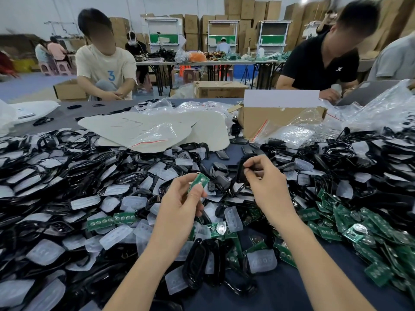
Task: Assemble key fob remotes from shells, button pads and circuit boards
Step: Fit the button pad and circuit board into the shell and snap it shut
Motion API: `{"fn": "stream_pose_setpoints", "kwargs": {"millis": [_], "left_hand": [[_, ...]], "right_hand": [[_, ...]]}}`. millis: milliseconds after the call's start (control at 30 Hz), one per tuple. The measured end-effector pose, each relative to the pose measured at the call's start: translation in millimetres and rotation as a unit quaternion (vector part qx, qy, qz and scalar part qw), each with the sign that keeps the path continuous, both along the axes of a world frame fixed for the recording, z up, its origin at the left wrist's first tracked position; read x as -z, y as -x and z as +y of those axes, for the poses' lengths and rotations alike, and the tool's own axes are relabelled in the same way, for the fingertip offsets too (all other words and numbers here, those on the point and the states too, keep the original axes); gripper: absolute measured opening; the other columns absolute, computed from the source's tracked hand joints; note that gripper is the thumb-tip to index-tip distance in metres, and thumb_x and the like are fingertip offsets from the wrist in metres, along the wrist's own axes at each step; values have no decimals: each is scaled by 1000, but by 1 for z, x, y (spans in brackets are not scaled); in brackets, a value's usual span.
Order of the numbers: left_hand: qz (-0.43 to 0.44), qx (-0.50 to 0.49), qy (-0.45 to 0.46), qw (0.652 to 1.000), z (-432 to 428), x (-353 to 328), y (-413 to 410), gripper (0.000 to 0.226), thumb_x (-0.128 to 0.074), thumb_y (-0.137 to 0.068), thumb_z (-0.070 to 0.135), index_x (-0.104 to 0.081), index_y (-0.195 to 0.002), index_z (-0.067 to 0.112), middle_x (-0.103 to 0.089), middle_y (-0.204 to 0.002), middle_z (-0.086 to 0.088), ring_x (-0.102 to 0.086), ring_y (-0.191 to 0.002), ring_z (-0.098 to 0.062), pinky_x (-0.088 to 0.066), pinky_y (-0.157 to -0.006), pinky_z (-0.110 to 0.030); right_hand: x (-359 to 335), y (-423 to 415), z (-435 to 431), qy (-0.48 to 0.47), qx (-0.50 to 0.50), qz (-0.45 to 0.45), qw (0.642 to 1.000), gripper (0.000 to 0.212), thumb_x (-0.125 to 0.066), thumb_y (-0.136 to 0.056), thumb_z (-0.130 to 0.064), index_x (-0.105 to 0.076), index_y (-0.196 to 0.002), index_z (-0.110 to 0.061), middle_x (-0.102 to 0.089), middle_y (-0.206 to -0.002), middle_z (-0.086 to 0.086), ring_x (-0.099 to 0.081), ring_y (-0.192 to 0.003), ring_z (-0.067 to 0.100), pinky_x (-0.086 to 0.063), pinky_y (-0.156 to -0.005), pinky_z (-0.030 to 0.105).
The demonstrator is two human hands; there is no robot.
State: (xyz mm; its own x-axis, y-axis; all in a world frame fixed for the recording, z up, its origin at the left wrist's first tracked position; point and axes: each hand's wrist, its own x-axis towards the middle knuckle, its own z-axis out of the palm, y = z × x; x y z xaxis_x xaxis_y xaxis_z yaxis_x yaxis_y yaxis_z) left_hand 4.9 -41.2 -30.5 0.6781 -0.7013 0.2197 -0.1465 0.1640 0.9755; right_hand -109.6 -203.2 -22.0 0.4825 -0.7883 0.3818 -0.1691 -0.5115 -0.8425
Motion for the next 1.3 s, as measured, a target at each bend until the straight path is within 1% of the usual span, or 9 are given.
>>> {"fn": "stream_pose_setpoints", "kwargs": {"millis": [133, 200, 333, 400, 533, 633, 733, 900, 1300], "left_hand": [[-12, -9, 11, 1000, 1, 2, -1, 10, -59, -99, 24, -64, -103, 30, -69, -81, 3, -59, -64, -11, -51, -60, -21], [-23, -1, 9, 1000, 1, 2, -1, 13, -60, -98, 27, -68, -99, 37, -68, -80, 2, -60, -64, -11, -52, -60, -22], [-31, 16, 11, 999, 1, 1, 3, 20, -57, -100, 26, -70, -104, 40, -68, -79, 3, -60, -66, -10, -52, -60, -21], [-39, 14, 16, 999, 1, 0, 7, 21, -56, -100, 27, -69, -105, 43, -69, -82, 3, -60, -66, -9, -52, -60, -22], [-69, -30, 16, 997, 0, 1, 12, 12, -60, -95, 36, -58, -99, 47, -74, -90, 6, -63, -68, -9, -53, -62, -23], [-109, -59, 10, 992, -1, 4, 14, 11, -62, -95, 37, -56, -95, 46, -73, -86, 5, -64, -69, -18, -56, -66, -40], [-155, -95, -3, 983, -2, 7, 17, 9, -61, -96, 39, -56, -99, 46, -71, -87, 10, -66, -70, -19, -55, -67, -51], [-167, -139, -4, 976, -2, 8, 14, 16, -59, -98, 36, -54, -98, 51, -71, -88, 17, -70, -76, -6, -58, -68, -33], [-130, -118, 14, 984, -2, 4, 14, 13, -62, -96, 34, -57, -98, 46, -73, -90, 13, -71, -81, -8, -58, -67, -26]], "right_hand": [[-2, 10, 12, -105, -33, -101, 989, 29, -66, -97, -22, -58, -94, -49, -69, -95, -14, -68, -79, 6, -57, -69, 23], [-4, 12, 15, -138, -43, -129, 981, 30, -67, -97, -22, -59, -100, -51, -70, -93, -14, -67, -72, 7, -55, -61, 21], [-6, 14, 19, -192, -63, -177, 963, 44, -66, -97, -15, -58, -119, -52, -70, -92, 0, -74, -79, 17, -57, -61, 23], [-5, 12, 24, -213, -86, -193, 954, 43, -66, -97, -13, -63, -116, -51, -73, -88, -2, -76, -82, 21, -60, -66, 25], [0, 4, 39, -249, -120, -190, 942, 23, -67, -96, -15, -73, -99, -36, -77, -93, 3, -76, -84, 24, -60, -69, 24], [5, -3, 46, -298, -115, -212, 924, 8, -69, -94, -12, -67, -101, -15, -78, -90, 6, -77, -81, 25, -60, -67, 24], [7, -7, 50, -322, -133, -226, 910, 10, -67, -95, -12, -63, -103, -9, -78, -91, 10, -77, -86, 23, -59, -72, 21], [11, -11, 58, -348, -211, -219, 887, 19, -54, -102, -8, -66, -117, -7, -74, -114, 15, -73, -106, 26, -57, -85, 21], [14, -15, 65, -384, -202, -249, 866, 14, -55, -102, -7, -63, -114, -5, -77, -104, 10, -74, -102, 23, -58, -83, 24]]}}
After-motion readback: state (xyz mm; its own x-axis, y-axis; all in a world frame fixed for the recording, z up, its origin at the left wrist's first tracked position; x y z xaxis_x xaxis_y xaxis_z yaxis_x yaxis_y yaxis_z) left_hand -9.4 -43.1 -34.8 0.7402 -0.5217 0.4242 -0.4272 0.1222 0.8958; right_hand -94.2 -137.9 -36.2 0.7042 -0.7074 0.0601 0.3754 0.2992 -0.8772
